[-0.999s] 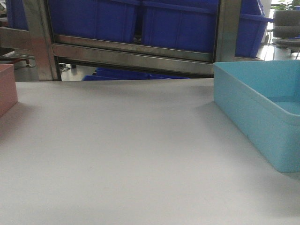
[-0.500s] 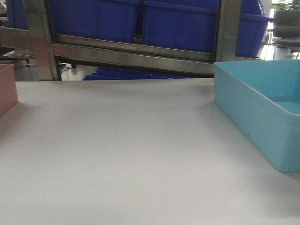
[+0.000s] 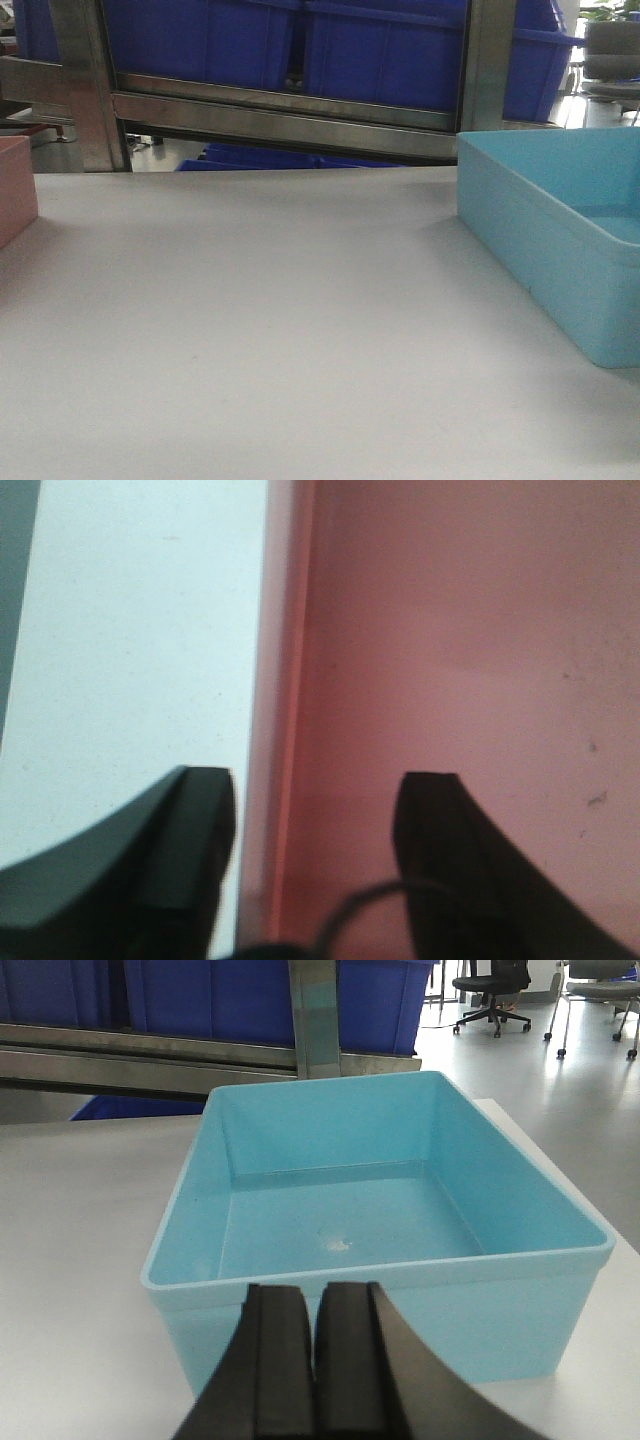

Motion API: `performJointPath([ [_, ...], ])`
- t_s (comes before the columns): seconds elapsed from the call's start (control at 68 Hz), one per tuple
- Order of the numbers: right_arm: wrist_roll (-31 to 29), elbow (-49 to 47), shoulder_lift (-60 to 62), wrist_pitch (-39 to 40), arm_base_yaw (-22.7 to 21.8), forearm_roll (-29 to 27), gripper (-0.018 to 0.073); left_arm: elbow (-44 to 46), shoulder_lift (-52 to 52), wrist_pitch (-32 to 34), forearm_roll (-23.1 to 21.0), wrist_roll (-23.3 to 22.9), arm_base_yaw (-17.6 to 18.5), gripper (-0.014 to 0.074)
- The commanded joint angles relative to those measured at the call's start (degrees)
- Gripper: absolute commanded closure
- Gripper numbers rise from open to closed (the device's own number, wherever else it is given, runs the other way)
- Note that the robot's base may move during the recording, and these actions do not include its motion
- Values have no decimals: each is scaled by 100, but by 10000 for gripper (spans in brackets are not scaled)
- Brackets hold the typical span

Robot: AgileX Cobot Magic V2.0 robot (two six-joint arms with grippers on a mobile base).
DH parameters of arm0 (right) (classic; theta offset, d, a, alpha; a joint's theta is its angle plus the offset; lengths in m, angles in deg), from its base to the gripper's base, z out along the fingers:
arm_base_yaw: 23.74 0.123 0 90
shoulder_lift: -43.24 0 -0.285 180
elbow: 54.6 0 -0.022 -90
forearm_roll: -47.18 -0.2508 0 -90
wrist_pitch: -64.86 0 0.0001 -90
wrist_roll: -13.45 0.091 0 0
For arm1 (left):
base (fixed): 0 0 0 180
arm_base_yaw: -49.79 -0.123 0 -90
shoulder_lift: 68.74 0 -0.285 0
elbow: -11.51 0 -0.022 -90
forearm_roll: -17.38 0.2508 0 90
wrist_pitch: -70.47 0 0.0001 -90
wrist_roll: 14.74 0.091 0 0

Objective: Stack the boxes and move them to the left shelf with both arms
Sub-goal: 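Lift the pink bin with the left gripper and carry it toward the center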

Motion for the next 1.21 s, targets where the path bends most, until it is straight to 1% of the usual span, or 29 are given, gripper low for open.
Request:
performJointPath([
  [0.0,-53,-107,124,518,7,-2,503,202,371,102,-111,-58,-23,489],
  [0.044,-53,-107,124,518,7,-2,503,202,371,79,-111,-150,-23,570],
  [0.059,-53,-107,124,518,7,-2,503,202,371,79,-111,-170,-23,610],
  [0.073,-53,-107,124,518,7,-2,503,202,371,79,-121,-180,-23,623],
  [0.118,-53,-107,124,518,7,-2,503,202,371,71,-136,-204,-23,595],
  [0.176,-53,-107,124,518,7,-2,503,202,371,66,-161,-340,-23,602],
  [0.279,-53,-107,124,518,7,-2,503,205,473,42,-227,-354,-23,602],
  [0.338,-53,-107,124,518,7,-2,503,205,571,42,-288,-442,3,602],
  [0.47,-53,-107,124,518,7,-2,503,205,879,-100,-672,-545,167,602],
  [0.514,-53,-107,124,518,7,-2,503,205,990,-125,-810,-644,281,602],
  [0.573,-53,-107,124,518,7,-2,503,205,1161,-174,-941,-659,446,602],
  [0.617,-53,-107,124,518,7,-2,503,205,1301,-173,-941,-815,646,602],
  [0.691,-53,-107,124,518,7,-2,503,205,1508,-202,-902,-1197,901,602],
  [0.808,-53,-107,124,518,7,-2,503,205,1774,-473,-828,-1699,1358,602],
  [0.941,-53,-107,124,518,7,-2,503,122,1948,-701,-563,-2652,1816,602],
  [0.955,-53,-107,124,518,7,-2,503,75,1973,-701,-551,-2768,1884,602],
  [1.058,-53,-107,124,518,7,-2,503,-313,2140,-587,-538,-3199,2217,601],
  [1.132,-53,-107,124,518,7,-2,503,-711,2294,-444,-527,-3353,2465,601],
  [1.19,-53,-107,124,518,7,-2,503,-1210,2477,-297,-527,-3461,2672,601],
])
